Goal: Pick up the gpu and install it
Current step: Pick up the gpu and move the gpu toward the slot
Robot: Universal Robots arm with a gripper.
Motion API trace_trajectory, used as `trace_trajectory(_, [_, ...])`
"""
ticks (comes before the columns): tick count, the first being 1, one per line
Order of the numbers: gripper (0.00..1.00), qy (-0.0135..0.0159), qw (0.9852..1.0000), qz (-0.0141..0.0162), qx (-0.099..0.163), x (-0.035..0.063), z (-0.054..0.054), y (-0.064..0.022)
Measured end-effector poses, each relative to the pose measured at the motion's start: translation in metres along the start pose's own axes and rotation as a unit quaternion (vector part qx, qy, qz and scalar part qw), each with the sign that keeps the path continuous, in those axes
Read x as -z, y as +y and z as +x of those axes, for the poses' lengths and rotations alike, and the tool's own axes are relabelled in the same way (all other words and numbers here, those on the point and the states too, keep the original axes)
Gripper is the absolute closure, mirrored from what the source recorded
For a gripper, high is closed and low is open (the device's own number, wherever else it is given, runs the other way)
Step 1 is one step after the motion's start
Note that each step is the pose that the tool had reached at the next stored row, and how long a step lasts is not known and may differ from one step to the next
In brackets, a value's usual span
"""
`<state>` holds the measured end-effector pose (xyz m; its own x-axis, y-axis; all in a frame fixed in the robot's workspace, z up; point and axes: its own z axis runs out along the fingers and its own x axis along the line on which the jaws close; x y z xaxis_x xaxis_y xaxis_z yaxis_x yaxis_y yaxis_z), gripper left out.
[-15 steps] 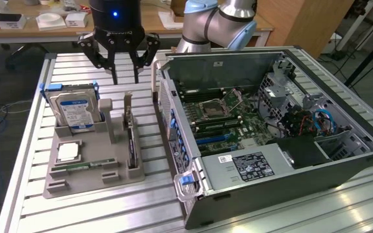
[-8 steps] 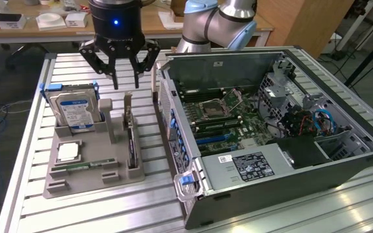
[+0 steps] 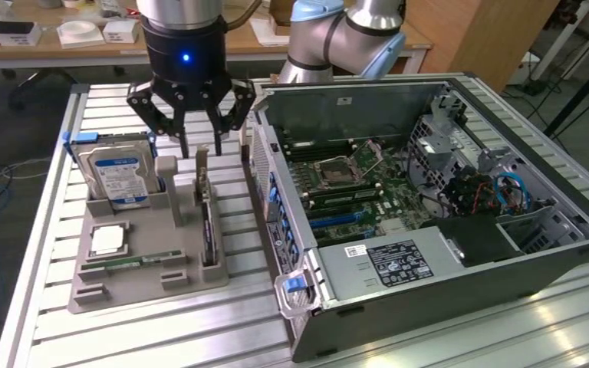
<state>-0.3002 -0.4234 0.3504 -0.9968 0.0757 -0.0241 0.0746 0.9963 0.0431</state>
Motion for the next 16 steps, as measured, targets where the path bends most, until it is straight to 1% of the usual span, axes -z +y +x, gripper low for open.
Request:
trace_trajectory(2, [0.53, -0.0001, 1.0, 0.0004, 0.0, -0.003, 0.0, -0.0024])
trace_trajectory(6, [0.53, -0.0001, 1.0, 0.002, 0.0, -0.0092, 0.001, -0.0046])
trace_trajectory(9, [0.53, -0.0003, 1.0, 0.0032, 0.0, -0.0142, 0.001, -0.0056])
trace_trajectory(16, [0.53, -0.0008, 1.0, 0.007, -0.001, -0.0266, 0.006, -0.0065])
